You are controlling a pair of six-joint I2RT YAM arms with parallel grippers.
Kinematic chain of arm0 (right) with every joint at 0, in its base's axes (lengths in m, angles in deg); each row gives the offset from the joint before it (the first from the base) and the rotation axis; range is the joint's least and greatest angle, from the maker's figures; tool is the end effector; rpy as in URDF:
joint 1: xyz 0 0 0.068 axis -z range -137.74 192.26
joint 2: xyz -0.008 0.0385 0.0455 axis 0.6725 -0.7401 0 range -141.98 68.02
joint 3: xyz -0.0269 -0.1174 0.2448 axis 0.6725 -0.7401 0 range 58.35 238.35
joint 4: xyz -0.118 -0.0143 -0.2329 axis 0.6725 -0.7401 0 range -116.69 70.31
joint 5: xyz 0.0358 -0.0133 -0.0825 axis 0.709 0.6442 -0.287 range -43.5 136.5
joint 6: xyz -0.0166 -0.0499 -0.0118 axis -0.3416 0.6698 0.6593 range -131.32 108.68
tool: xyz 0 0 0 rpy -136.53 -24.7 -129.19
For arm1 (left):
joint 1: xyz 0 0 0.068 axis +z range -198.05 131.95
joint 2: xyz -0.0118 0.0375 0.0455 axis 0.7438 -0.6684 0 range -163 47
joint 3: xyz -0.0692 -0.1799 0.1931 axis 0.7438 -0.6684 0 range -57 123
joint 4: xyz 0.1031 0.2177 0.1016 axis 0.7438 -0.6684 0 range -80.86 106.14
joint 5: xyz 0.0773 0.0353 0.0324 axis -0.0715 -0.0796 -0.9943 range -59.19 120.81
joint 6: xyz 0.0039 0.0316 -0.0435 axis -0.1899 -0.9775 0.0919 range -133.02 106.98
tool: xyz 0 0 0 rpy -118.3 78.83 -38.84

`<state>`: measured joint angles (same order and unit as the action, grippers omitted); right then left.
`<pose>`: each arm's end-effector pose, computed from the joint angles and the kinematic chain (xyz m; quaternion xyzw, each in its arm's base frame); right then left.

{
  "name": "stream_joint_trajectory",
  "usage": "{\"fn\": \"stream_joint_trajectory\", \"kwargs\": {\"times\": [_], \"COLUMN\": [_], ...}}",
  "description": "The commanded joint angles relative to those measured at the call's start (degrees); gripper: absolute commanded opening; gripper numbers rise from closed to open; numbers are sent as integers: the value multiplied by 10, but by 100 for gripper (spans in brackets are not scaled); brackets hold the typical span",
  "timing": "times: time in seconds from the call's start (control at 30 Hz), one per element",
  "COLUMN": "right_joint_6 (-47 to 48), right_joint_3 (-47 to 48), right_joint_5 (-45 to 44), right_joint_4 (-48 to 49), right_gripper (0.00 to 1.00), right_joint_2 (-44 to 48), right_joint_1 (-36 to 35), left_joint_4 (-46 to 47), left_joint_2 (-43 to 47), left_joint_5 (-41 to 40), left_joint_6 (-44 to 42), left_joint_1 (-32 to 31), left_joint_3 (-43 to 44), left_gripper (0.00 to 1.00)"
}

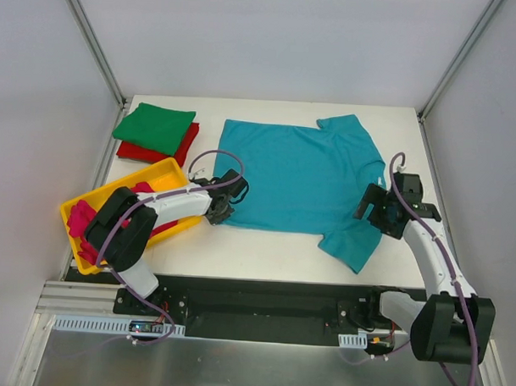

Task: Fold and stack the t-shirts
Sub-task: Grap the side of the flattened tshirt closest away from the robot with both arms

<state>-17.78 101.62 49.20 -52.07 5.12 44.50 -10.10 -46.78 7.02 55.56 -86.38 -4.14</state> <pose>0.2179 -0.0069 0.2364 0.0641 0.9431 0.0342 0.3244 0.2468 -0.1768 0.1636 -0.2897 0.9153 -0.0353 0.2777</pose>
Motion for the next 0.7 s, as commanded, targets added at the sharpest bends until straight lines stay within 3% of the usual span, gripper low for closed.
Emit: {"fn": "stream_joint_trajectory", "kwargs": {"times": [0.0, 0.17, 0.43, 0.67], "right_joint_6": [-46, -105, -121, -137], "right_joint_3": [-7, -73, -143, -154], "right_joint_5": [-67, -79, -49, -56], "right_joint_4": [-90, -124, -66, -31], "right_gripper": [96, 99, 81, 51], "right_joint_2": [57, 96, 53, -1], "right_joint_1": [-78, -135, -145, -152], "left_joint_4": [-23, -23, -22, -22], "left_joint_2": [20, 28, 41, 47], "left_joint_5": [18, 17, 21, 21], "left_joint_6": [-6, -19, -28, -27], "left_joint_1": [-9, -13, -14, -14], "left_joint_3": [5, 6, -1, -5], "left_gripper": [0, 0, 0, 0]}}
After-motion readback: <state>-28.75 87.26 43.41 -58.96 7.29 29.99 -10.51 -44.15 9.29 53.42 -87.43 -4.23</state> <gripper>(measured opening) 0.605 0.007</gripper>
